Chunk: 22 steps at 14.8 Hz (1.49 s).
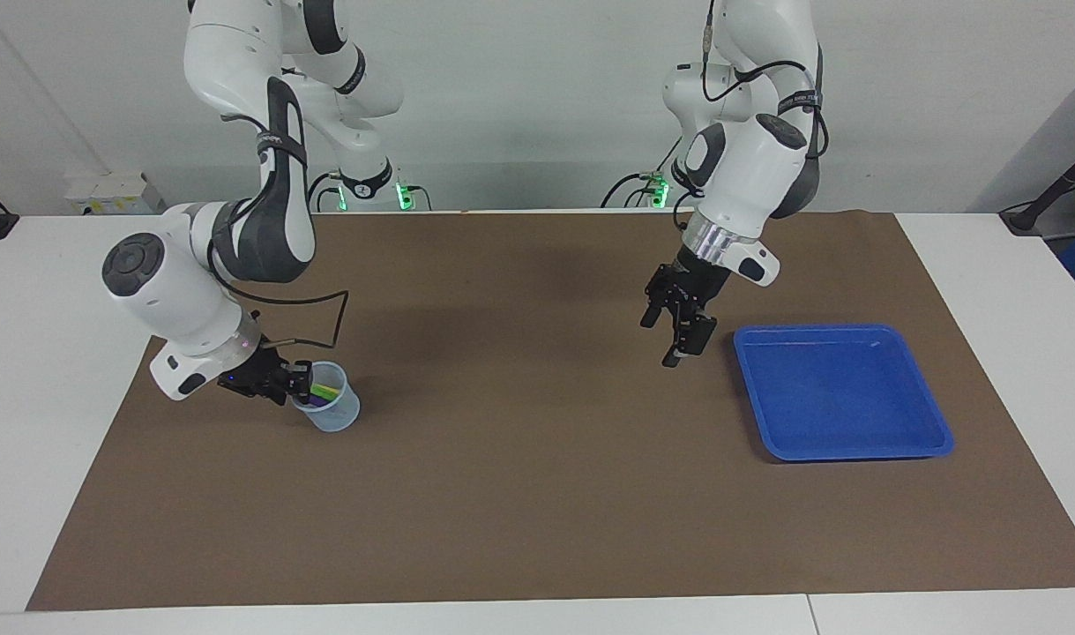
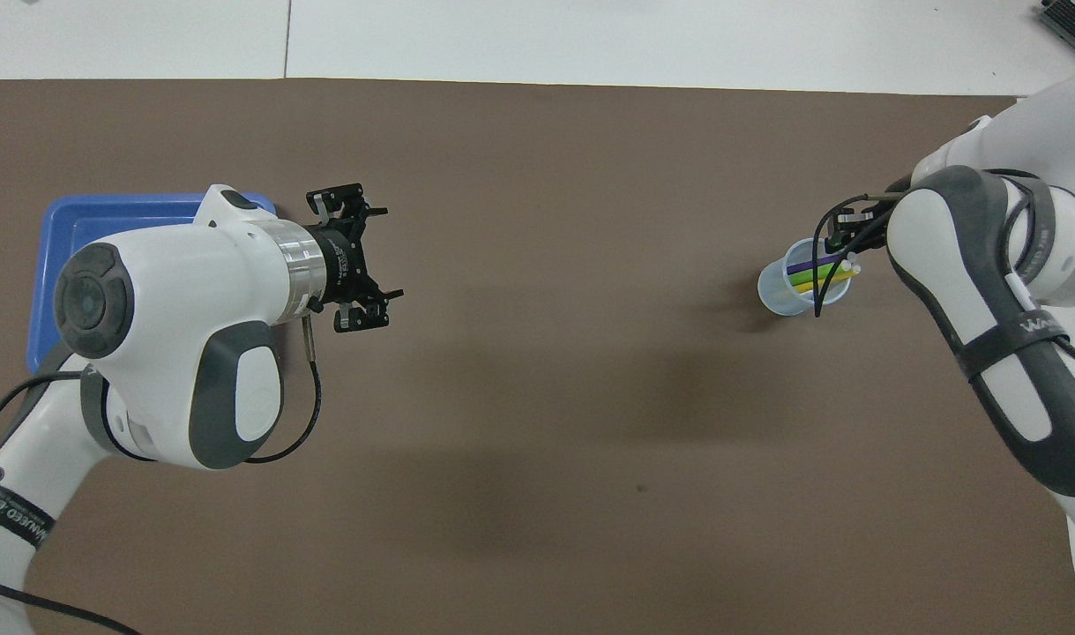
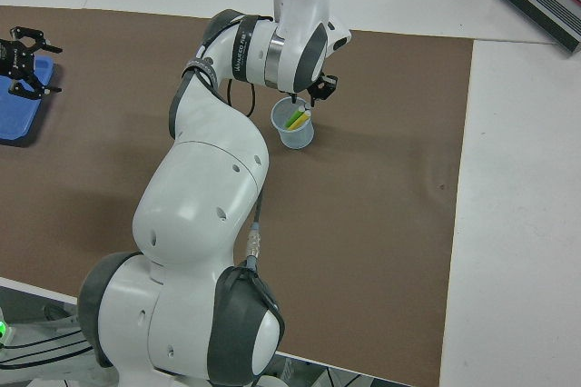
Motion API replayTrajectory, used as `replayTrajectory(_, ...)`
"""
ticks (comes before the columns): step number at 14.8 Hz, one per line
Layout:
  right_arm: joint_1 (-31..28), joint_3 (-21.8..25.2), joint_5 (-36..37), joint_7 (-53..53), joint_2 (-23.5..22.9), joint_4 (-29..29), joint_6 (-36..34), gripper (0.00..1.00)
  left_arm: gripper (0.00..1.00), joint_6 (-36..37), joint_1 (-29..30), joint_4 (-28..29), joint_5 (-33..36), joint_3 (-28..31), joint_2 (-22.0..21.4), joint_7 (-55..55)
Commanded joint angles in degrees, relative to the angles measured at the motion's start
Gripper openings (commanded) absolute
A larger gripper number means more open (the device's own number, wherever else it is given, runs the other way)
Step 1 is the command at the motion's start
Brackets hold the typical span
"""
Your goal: Right arm passes pens to left for tray arrangement
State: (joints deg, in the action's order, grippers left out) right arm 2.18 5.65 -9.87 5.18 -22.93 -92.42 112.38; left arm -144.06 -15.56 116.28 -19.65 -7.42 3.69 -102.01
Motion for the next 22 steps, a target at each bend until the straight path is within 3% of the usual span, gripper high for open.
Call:
replayTrajectory(1,-0.24,-0.37,-1.12,-1.13,0.52,-0.65,-0.41,0.29,1.00,-0.61,-0.08,1.06,-0.83,0.30,-0.61,0.32)
replayTrajectory(3,-0.16,-0.37,-2.08,-1.49,0.52,-0.65,-0.41,0.29,1.00,-0.61,-0.08,1.06,-0.83,0.30,-0.61,0.41)
replayTrajectory(6,0.11,-0.37,-2.35,-1.57,0.52,-0.65,-0.23,0.39,1.00,-0.61,-0.08,0.88,-0.83,0.30,-0.61,0.32)
replayTrajectory(12,0.02,-0.37,-2.35,-1.66,1.31,-2.59,-0.41,0.39,1.00,-1.05,0.79,-0.70,-0.83,0.30,0.27,0.24)
replayTrajectory(22,-0.24,-0.20,-1.29,-2.28,1.49,1.02,-6.56,0.42,1.00,-1.14,0.88,-0.35,-0.83,0.39,0.18,0.41)
